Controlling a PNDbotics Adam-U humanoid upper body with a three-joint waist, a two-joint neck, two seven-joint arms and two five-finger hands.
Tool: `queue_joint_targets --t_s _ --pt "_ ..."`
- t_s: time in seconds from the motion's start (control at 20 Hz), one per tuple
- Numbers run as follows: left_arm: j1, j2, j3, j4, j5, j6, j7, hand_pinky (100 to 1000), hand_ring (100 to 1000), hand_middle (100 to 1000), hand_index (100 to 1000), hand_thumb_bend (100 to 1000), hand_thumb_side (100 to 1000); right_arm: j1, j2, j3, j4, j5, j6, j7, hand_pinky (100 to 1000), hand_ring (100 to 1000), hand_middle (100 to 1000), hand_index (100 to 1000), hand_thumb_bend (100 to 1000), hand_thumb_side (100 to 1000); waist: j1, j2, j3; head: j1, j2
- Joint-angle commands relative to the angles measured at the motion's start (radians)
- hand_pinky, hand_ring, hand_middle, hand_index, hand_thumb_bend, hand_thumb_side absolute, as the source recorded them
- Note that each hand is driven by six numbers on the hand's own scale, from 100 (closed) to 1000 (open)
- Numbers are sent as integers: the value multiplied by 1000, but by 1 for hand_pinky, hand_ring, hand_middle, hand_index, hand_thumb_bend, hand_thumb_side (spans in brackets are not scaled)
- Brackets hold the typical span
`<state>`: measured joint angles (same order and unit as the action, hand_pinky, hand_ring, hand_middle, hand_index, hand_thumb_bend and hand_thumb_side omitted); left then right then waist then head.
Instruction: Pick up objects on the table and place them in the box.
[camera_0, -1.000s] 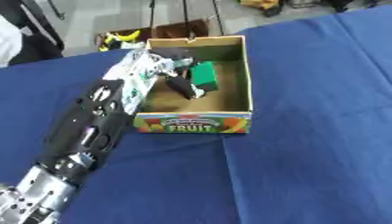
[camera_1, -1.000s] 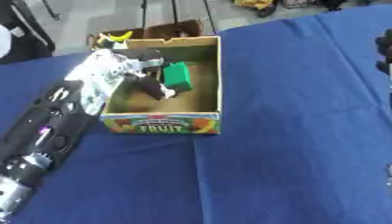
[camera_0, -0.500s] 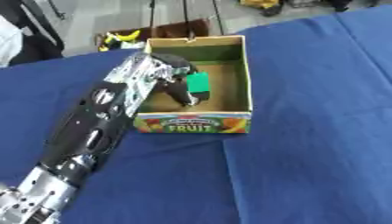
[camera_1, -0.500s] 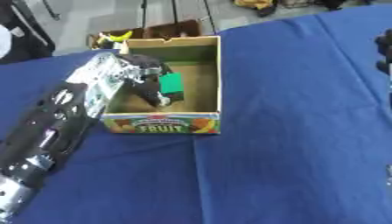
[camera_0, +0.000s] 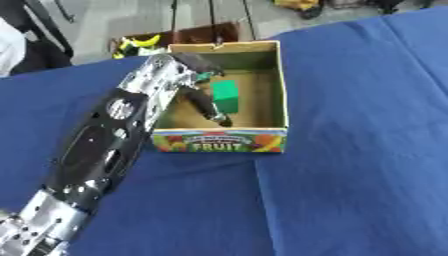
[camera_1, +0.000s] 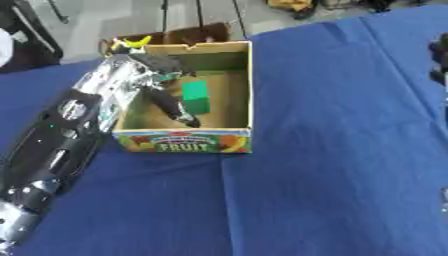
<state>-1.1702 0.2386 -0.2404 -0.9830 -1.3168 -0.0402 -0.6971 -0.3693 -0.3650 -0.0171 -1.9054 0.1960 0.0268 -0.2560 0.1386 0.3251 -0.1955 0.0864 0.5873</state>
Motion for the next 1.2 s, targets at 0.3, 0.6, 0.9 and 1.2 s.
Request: queue_joint_targets --t_s 0.3,0.6,0.9,1.2 --pt "-30 24 21 -51 -103 13 -9 804 932 1000 1000 884 717 -7 -8 1 -20 -6 -2 2 868 907 820 910 100 1000 -14 -27 1 3 -6" --pt "-50 38 59 -154 -61 18 49 781 911 987 1000 796 835 2 -8 -3 -19 -7 0 -1 868 907 820 910 100 1000 -17 -30 9 -8 -3" --pt "-100 112 148 -309 33 35 144 739 873 937 1000 780 832 15 -12 -9 -17 -4 1 -7 868 907 820 910 100 1000 -19 -41 35 -40 13" --pt "-36 176 246 -470 132 41 243 708 848 919 1000 742 820 16 -6 -17 -20 -2 0 -17 867 907 820 909 100 1000 -36 -49 59 -68 58"
